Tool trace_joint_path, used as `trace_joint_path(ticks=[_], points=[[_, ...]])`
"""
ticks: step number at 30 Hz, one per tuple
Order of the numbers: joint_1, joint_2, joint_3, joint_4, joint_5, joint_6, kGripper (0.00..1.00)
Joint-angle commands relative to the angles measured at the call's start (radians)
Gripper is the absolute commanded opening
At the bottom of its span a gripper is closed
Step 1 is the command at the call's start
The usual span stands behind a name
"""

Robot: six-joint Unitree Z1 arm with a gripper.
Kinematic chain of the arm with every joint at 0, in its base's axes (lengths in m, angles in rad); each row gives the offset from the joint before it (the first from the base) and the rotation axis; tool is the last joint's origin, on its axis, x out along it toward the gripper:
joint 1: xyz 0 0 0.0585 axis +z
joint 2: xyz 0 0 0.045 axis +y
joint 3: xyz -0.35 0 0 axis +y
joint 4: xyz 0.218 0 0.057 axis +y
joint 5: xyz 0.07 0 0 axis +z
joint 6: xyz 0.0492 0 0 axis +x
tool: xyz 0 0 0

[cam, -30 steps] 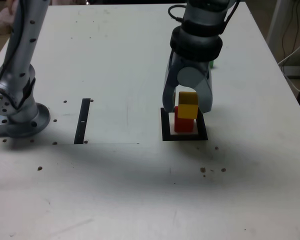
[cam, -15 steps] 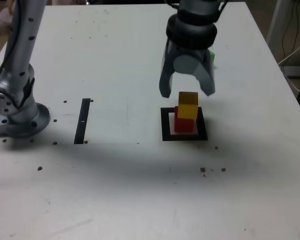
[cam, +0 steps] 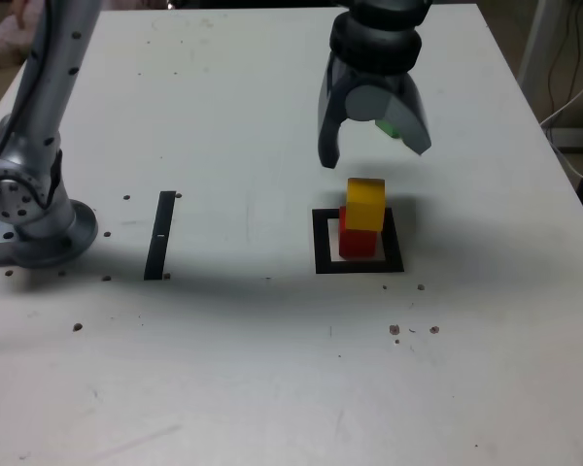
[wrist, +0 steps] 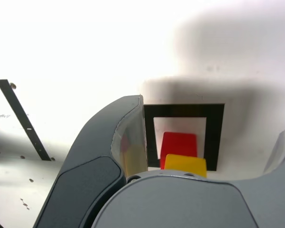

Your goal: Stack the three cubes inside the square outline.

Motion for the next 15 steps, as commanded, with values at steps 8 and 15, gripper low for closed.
trace_joint_path(ticks=[8,15], points=[[0.067,0.094,-0.110,0.005,0.029,0.013,0.99],[0.107,0.135,-0.171,0.007,0.043,0.015,0.99]])
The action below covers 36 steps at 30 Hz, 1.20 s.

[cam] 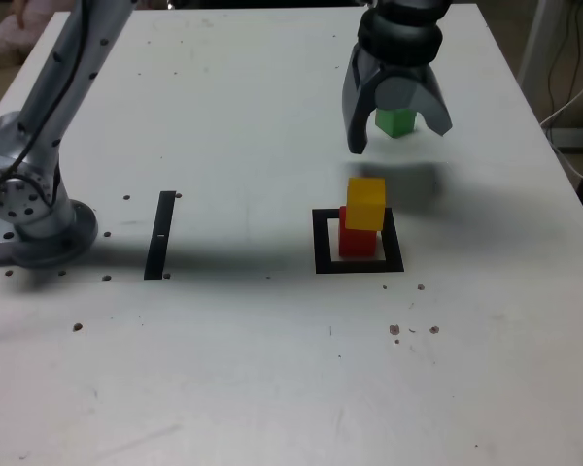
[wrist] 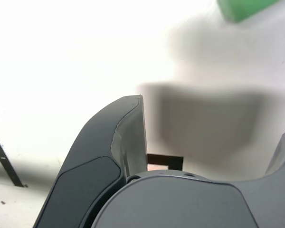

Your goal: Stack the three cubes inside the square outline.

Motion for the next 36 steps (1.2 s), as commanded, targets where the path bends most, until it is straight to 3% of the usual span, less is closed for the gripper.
trace_joint_path(ticks=[1,14,25,32,36], points=[[0.015,0.017,-0.022,0.004,0.007,0.002,0.99],[0.107,0.075,-0.114,0.020,0.032,0.002,0.99],[0.132,0.106,-0.152,0.018,0.027,-0.011,0.99],[0.138,0.100,-0.154,0.015,-0.027,-0.175,0.99],[0.138,0.094,-0.151,0.021,-0.039,-0.277,0.99]])
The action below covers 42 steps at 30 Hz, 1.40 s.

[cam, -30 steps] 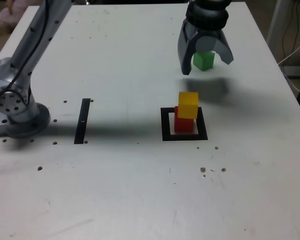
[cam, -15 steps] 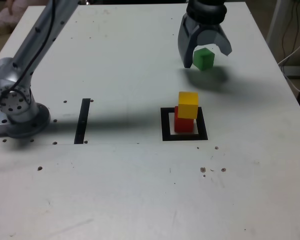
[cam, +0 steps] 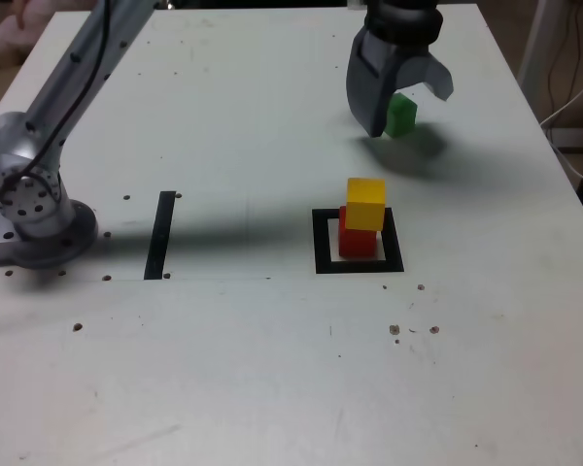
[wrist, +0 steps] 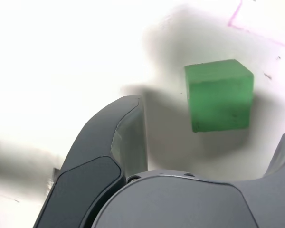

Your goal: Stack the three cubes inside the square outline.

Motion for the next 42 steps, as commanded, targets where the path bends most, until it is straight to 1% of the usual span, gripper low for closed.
trace_joint_path(ticks=[1,13,20,29,31,33,34,36,37,39,40,41,42], points=[[0.001,-0.007,0.001,0.006,-0.002,-0.026,0.99],[0.005,0.009,0.001,0.007,-0.006,-0.043,0.99],[0.027,0.053,0.002,-0.002,-0.032,-0.028,0.96],[0.029,0.059,-0.002,-0.004,-0.026,-0.025,0.92],[0.029,0.059,-0.002,-0.004,-0.025,-0.025,0.90],[0.029,0.058,-0.004,-0.004,-0.024,-0.025,0.85],[0.029,0.058,-0.005,-0.003,-0.023,-0.026,0.80],[0.026,0.055,-0.007,-0.007,-0.016,-0.027,0.63],[0.023,0.052,-0.009,-0.010,-0.008,-0.027,0.51],[0.019,0.047,-0.012,-0.016,0.004,-0.027,0.36],[0.017,0.045,-0.012,-0.019,0.009,-0.027,0.31],[0.015,0.043,-0.013,-0.021,0.014,-0.026,0.29],[0.014,0.041,-0.013,-0.022,0.015,-0.026,0.28]])
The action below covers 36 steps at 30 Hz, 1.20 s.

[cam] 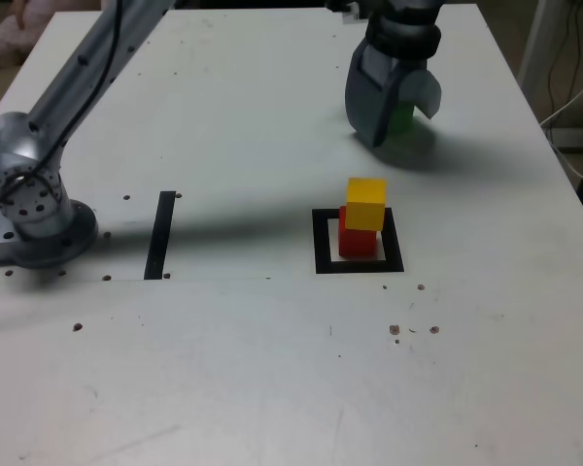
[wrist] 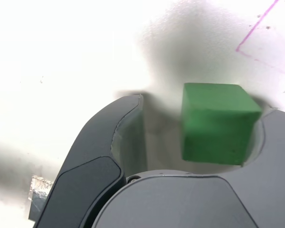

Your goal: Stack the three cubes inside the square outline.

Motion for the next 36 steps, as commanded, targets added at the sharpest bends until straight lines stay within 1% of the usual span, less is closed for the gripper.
trace_joint_path(ticks=[1,25,30,33,36], points=[[-0.002,-0.011,-0.004,-0.001,0.002,0.001,0.28],[-0.004,-0.020,0.005,0.000,0.001,0.006,0.28],[-0.019,-0.076,0.021,0.010,0.006,0.023,0.28],[-0.039,-0.135,0.046,0.026,0.008,0.043,0.28],[-0.065,-0.189,0.076,0.045,0.001,0.070,0.28]])
